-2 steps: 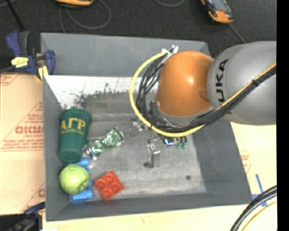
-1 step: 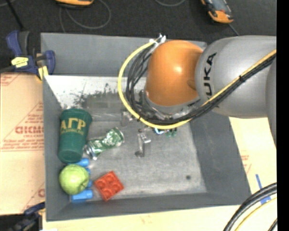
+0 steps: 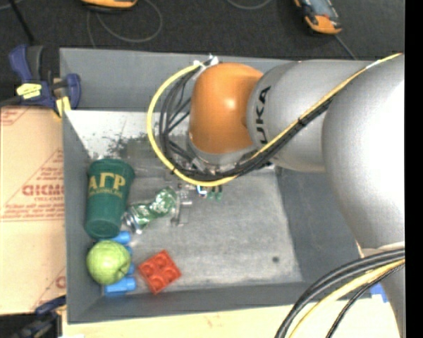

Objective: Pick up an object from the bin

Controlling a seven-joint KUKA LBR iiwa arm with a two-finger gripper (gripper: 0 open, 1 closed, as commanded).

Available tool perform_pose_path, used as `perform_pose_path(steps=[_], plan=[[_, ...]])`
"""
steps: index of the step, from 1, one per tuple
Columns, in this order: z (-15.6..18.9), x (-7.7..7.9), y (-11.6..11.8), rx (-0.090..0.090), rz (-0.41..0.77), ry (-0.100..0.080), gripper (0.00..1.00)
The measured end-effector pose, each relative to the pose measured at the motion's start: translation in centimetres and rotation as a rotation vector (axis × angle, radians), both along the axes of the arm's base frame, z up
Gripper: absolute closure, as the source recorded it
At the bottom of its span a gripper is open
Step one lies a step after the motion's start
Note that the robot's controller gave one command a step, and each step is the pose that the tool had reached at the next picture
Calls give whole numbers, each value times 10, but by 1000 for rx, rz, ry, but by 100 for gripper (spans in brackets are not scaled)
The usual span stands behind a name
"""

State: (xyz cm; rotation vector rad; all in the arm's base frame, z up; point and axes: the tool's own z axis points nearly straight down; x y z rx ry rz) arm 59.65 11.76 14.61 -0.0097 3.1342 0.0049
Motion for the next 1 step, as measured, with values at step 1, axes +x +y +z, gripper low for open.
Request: perform_pose_path(steps=[1], plan=[[-9, 6, 3, 0, -36, 0, 0]])
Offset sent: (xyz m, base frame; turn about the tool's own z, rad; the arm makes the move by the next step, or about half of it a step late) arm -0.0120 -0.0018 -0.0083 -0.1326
